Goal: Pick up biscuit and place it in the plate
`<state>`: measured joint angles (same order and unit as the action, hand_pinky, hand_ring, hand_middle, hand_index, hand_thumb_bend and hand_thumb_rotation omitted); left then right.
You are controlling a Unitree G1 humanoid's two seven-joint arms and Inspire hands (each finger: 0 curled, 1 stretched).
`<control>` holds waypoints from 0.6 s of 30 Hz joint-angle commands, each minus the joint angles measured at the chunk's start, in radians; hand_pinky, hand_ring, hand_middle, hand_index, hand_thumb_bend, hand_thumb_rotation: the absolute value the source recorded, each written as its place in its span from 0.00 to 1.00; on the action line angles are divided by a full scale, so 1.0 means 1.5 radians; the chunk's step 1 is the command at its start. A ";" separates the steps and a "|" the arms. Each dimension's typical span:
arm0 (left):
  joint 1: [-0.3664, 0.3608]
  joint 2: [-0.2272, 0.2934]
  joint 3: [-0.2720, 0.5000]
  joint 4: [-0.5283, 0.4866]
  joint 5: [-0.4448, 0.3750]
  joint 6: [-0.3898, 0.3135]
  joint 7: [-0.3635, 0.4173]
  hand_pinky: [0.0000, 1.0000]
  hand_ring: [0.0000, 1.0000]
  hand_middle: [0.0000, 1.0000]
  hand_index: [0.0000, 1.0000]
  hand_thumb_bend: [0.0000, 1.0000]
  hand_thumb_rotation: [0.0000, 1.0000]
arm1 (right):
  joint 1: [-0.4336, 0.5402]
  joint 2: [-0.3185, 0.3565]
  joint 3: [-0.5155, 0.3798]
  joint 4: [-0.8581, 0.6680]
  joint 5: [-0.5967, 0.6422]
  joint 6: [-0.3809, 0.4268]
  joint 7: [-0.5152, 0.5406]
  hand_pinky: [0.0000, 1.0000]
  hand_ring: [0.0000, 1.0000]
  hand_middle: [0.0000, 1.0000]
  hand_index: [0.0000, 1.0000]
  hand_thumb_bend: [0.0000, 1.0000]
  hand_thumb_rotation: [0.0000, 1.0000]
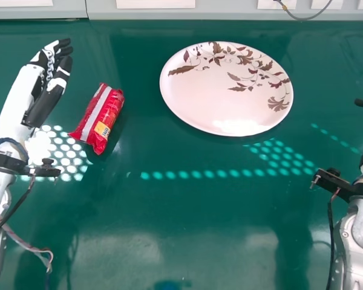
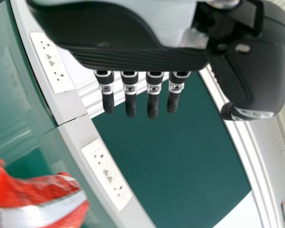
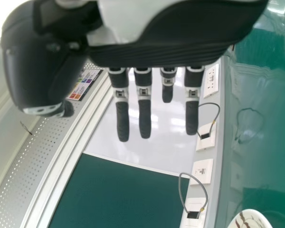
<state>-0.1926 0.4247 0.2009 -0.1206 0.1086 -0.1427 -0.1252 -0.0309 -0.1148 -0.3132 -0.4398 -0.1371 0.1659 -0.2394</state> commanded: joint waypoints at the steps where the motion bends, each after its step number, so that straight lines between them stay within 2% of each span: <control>1: -0.018 -0.023 -0.017 0.019 0.001 -0.016 0.015 0.97 0.96 0.95 0.98 0.51 0.35 | -0.002 0.000 -0.004 0.008 -0.001 0.000 0.000 0.60 0.70 0.72 0.66 0.63 0.24; 9: -0.072 -0.083 -0.049 0.081 -0.009 -0.036 0.032 1.00 0.99 0.98 1.00 0.51 0.42 | -0.003 -0.007 -0.001 0.015 -0.009 -0.003 0.002 0.60 0.69 0.70 0.67 0.62 0.25; 12: -0.078 -0.091 -0.054 0.095 -0.009 -0.041 0.031 1.00 0.99 0.99 1.00 0.50 0.41 | 0.000 -0.004 -0.003 0.009 -0.006 -0.005 0.001 0.60 0.70 0.71 0.67 0.63 0.26; 18: -0.060 -0.095 -0.051 0.072 -0.008 -0.026 0.028 1.00 0.99 0.99 1.00 0.49 0.38 | 0.001 0.000 -0.008 0.003 0.001 -0.006 0.000 0.59 0.70 0.71 0.65 0.64 0.26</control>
<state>-0.3014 0.2853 0.1291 0.0057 0.1025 -0.1904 -0.0840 -0.0340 -0.1178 -0.3133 -0.4194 -0.1432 0.1637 -0.2388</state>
